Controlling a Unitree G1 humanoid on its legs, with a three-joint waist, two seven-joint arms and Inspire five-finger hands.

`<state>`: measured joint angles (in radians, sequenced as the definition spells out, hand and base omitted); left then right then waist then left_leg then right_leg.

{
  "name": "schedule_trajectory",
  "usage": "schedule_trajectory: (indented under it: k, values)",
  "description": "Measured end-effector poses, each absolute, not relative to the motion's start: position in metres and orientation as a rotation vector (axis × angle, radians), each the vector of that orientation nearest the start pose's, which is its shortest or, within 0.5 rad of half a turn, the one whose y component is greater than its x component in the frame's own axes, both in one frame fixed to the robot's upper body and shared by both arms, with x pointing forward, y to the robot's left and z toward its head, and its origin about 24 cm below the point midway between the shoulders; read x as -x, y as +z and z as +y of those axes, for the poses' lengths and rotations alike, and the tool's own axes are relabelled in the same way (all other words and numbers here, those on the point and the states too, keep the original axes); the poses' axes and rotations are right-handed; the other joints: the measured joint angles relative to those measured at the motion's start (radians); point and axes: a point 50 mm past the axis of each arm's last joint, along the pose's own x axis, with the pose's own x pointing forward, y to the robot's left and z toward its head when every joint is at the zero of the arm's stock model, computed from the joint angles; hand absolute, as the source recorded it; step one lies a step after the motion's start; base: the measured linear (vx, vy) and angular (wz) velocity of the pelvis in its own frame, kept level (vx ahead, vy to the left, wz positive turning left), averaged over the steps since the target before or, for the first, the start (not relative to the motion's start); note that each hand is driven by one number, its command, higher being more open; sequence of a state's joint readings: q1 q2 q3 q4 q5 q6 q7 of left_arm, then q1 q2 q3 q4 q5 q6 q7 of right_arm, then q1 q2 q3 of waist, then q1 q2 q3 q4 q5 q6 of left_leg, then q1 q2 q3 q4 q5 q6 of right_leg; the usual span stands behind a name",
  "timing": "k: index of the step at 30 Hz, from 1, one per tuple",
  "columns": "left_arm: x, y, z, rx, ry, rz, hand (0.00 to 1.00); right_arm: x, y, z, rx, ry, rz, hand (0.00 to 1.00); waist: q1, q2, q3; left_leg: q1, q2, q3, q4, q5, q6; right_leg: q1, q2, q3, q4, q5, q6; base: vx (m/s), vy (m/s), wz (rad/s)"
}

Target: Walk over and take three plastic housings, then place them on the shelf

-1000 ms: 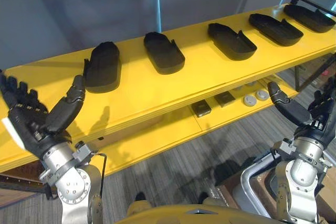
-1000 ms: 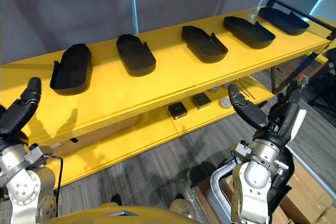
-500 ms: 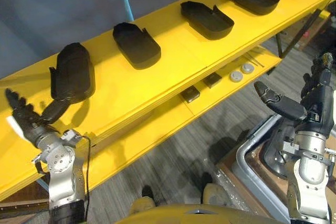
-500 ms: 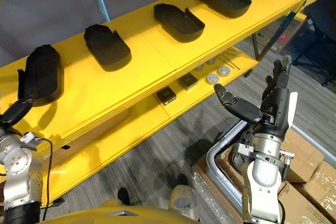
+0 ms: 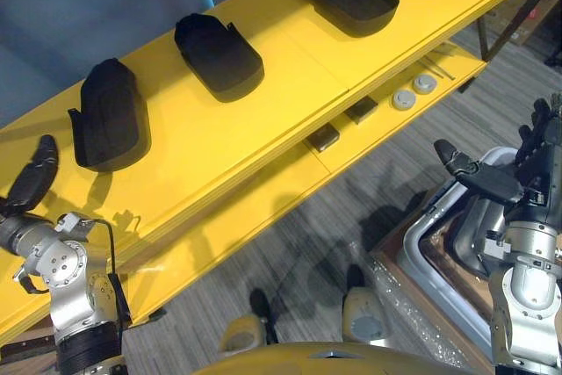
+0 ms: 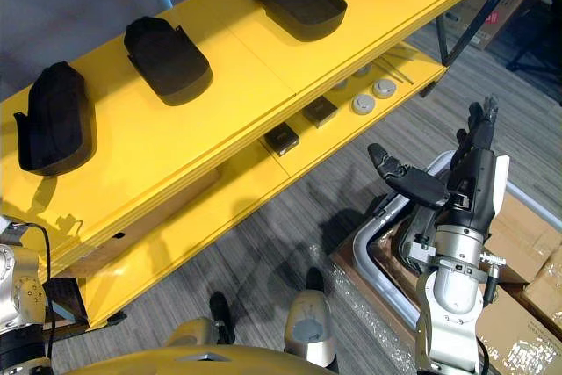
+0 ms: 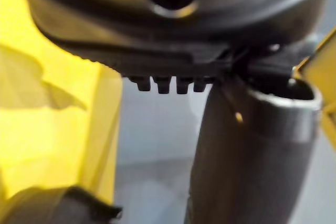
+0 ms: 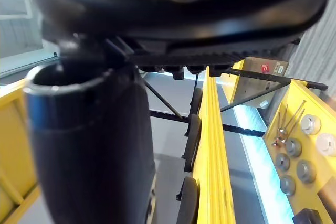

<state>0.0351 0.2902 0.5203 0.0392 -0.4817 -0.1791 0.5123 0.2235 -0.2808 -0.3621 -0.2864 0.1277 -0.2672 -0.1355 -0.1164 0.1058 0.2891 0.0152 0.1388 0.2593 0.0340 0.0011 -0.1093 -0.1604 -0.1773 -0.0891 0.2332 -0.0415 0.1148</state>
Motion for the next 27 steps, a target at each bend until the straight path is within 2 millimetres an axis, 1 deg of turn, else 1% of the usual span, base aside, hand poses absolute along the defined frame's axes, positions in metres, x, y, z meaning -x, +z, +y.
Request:
schedule_trajectory:
  k: [2, 4, 5, 8, 10, 12, 13, 14, 15, 17, 18, 19, 20, 21, 22, 23, 27]
  values:
    - [-0.200, 0.067, 0.339, 0.314, 0.886, -0.220, 1.00, -0.193, 0.130, -0.275, 0.240, -0.350, -0.472, 1.00, -0.005, 0.005, 0.022, -0.007, -0.008, 0.005, 0.005, 0.000, 0.001, -0.016, -0.007, 0.011, 0.015, -0.002, 0.002, -0.03, 0.012, -0.06]
    - [-0.207, 0.061, 0.331, 0.364, 0.792, -0.204, 1.00, -0.198, 0.137, -0.272, 0.224, -0.282, -0.502, 1.00, -0.010, 0.006, 0.043, -0.008, -0.012, 0.005, 0.014, -0.003, 0.006, -0.018, -0.012, 0.014, 0.023, -0.003, 0.004, -0.01, 0.008, -0.02]
    - [-0.211, 0.058, 0.325, 0.393, 0.729, -0.200, 1.00, -0.202, 0.140, -0.267, 0.216, -0.224, -0.519, 1.00, -0.013, 0.006, 0.054, -0.010, -0.014, 0.006, 0.015, -0.004, 0.007, -0.024, -0.014, 0.016, 0.029, -0.004, 0.005, -0.03, 0.007, -0.04]
    - [-0.213, 0.061, 0.323, 0.447, 0.656, -0.265, 1.00, -0.211, 0.143, -0.252, 0.160, -0.050, -0.535, 1.00, -0.010, 0.010, 0.065, -0.029, -0.015, 0.009, 0.020, -0.003, 0.008, -0.048, -0.015, 0.022, 0.041, -0.005, 0.004, -0.02, -0.005, 0.01]
    - [-0.219, 0.061, 0.319, 0.478, 0.605, -0.289, 1.00, -0.218, 0.145, -0.236, 0.129, 0.075, -0.548, 1.00, -0.005, 0.015, 0.073, -0.035, -0.019, 0.006, 0.024, -0.002, 0.009, -0.061, -0.021, 0.022, 0.060, -0.013, 0.005, -0.01, -0.014, 0.06]
    - [-0.226, 0.061, 0.314, 0.517, 0.566, -0.323, 1.00, -0.228, 0.149, -0.213, 0.061, 0.237, -0.575, 1.00, 0.002, 0.020, 0.085, -0.044, -0.027, 0.002, 0.029, 0.000, 0.011, -0.077, -0.032, 0.022, 0.089, -0.025, 0.006, -0.02, -0.009, 0.08]
    - [-0.227, 0.062, 0.313, 0.519, 0.560, -0.331, 1.00, -0.230, 0.150, -0.207, 0.048, 0.283, -0.583, 1.00, 0.004, 0.019, 0.091, -0.044, -0.028, 0.001, 0.031, 0.000, 0.011, -0.079, -0.035, 0.022, 0.096, -0.029, 0.006, -0.03, -0.006, 0.07]
    - [-0.230, 0.062, 0.312, 0.519, 0.548, -0.341, 1.00, -0.234, 0.153, -0.194, 0.020, 0.367, -0.598, 1.00, 0.006, 0.019, 0.097, -0.046, -0.031, -0.003, 0.031, 0.002, 0.013, -0.084, -0.039, 0.021, 0.109, -0.035, 0.006, -0.03, -0.008, 0.07]
    - [-0.230, 0.062, 0.311, 0.519, 0.542, -0.344, 1.00, -0.235, 0.154, -0.187, 0.011, 0.409, -0.603, 1.00, 0.006, 0.019, 0.098, -0.046, -0.033, -0.005, 0.031, 0.002, 0.014, -0.088, -0.042, 0.020, 0.117, -0.040, 0.006, -0.03, -0.014, 0.14]
    - [-0.233, 0.061, 0.306, 0.516, 0.513, -0.344, 1.00, -0.239, 0.157, -0.164, -0.011, 0.561, -0.608, 1.00, 0.008, 0.020, 0.099, -0.051, -0.047, -0.017, 0.031, 0.005, 0.016, -0.103, -0.064, 0.014, 0.155, -0.065, 0.008, -0.02, -0.010, 0.20]
    - [-0.235, 0.061, 0.304, 0.516, 0.505, -0.342, 1.00, -0.239, 0.157, -0.158, -0.017, 0.593, -0.607, 1.00, 0.008, 0.020, 0.099, -0.055, -0.051, -0.021, 0.031, 0.006, 0.017, -0.108, -0.068, 0.012, 0.165, -0.070, 0.011, -0.02, -0.005, 0.22]
    - [-0.236, 0.062, 0.302, 0.516, 0.496, -0.346, 1.00, -0.240, 0.158, -0.148, -0.020, 0.651, -0.606, 1.00, 0.010, 0.021, 0.099, -0.064, -0.057, -0.024, 0.031, 0.008, 0.018, -0.120, -0.077, 0.009, 0.179, -0.077, 0.012, 0.00, -0.013, 0.23]
    - [-0.238, 0.064, 0.300, 0.517, 0.486, -0.350, 1.00, -0.240, 0.157, -0.140, -0.025, 0.694, -0.596, 1.00, 0.012, 0.023, 0.100, -0.070, -0.061, -0.031, 0.031, 0.010, 0.019, -0.123, -0.083, 0.001, 0.189, -0.081, 0.013, 0.00, -0.013, 0.23]
    - [-0.240, 0.065, 0.299, 0.517, 0.481, -0.353, 1.00, -0.241, 0.156, -0.136, -0.028, 0.710, -0.589, 1.00, 0.013, 0.023, 0.100, -0.073, -0.061, -0.036, 0.031, 0.011, 0.019, -0.123, -0.085, -0.004, 0.191, -0.083, 0.012, 0.01, -0.017, 0.24]
    - [-0.243, 0.067, 0.297, 0.518, 0.470, -0.359, 1.00, -0.241, 0.155, -0.130, -0.034, 0.735, -0.578, 1.00, 0.019, 0.023, 0.100, -0.078, -0.061, -0.048, 0.031, 0.014, 0.018, -0.123, -0.087, -0.014, 0.194, -0.084, 0.011, 0.01, -0.014, 0.20]
    - [-0.246, 0.069, 0.295, 0.518, 0.463, -0.360, 1.00, -0.241, 0.154, -0.126, -0.039, 0.750, -0.569, 1.00, 0.032, 0.023, 0.100, -0.079, -0.061, -0.052, 0.031, 0.015, 0.017, -0.123, -0.088, -0.019, 0.198, -0.087, 0.008, 0.01, -0.014, 0.17]
    - [-0.246, 0.068, 0.294, 0.480, 0.501, -0.338, 1.00, -0.241, 0.154, -0.120, -0.051, 0.760, -0.563, 1.00, 0.034, 0.022, 0.100, -0.080, -0.061, -0.072, 0.031, 0.017, 0.014, -0.110, -0.094, -0.039, 0.201, -0.091, 0.007, 0.01, -0.015, 0.14]
